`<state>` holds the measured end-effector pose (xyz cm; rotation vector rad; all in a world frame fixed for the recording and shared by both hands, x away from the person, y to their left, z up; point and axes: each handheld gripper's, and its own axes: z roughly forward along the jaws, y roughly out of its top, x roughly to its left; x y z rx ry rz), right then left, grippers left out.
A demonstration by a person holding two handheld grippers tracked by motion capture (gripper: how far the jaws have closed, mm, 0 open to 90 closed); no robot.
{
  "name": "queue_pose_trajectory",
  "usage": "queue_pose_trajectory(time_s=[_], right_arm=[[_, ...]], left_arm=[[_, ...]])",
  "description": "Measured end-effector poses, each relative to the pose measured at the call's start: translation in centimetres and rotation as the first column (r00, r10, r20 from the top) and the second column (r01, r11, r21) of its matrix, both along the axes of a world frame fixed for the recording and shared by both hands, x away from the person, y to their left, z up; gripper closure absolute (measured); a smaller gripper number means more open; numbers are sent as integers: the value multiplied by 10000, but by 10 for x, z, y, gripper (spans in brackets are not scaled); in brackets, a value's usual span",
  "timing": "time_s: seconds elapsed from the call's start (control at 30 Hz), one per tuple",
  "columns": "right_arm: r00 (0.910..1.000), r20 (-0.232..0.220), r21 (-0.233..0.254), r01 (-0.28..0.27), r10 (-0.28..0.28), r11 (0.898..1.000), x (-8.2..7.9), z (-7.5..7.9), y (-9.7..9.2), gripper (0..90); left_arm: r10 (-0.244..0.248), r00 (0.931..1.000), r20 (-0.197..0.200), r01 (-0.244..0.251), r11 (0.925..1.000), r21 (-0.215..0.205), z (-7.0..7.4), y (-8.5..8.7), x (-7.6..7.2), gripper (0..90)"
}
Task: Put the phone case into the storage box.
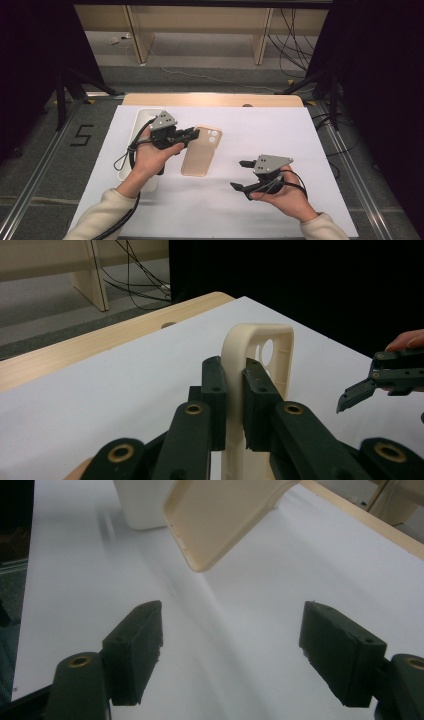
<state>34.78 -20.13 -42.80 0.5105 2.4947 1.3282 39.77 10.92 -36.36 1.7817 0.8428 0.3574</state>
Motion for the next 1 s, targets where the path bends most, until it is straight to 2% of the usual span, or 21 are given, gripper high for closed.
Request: queue_pose_trajectory(time_s=[0.6, 0.63, 0.9, 1.0], right_arm=[[9989, -28, 93, 465, -465, 9989, -1, -2, -18, 263], [9989, 1, 94, 469, -469, 9989, -1, -2, -18, 262], [9983, -18, 119, 581, -581, 9982, -1, -3, -22, 262], [9981, -37, 145, 622, -621, 9980, -2, -3, -24, 262]], left_arm=[[215, 9996, 175, -215, 9998, 2, 6, 9, 1, 818], [318, 9995, 53, -318, 9995, 3, 7, 10, -1, 819], [434, 9990, -105, -436, 9989, -167, 10, 13, -2, 818], [377, 9993, 73, -376, 9992, -140, 12, 15, 0, 818]])
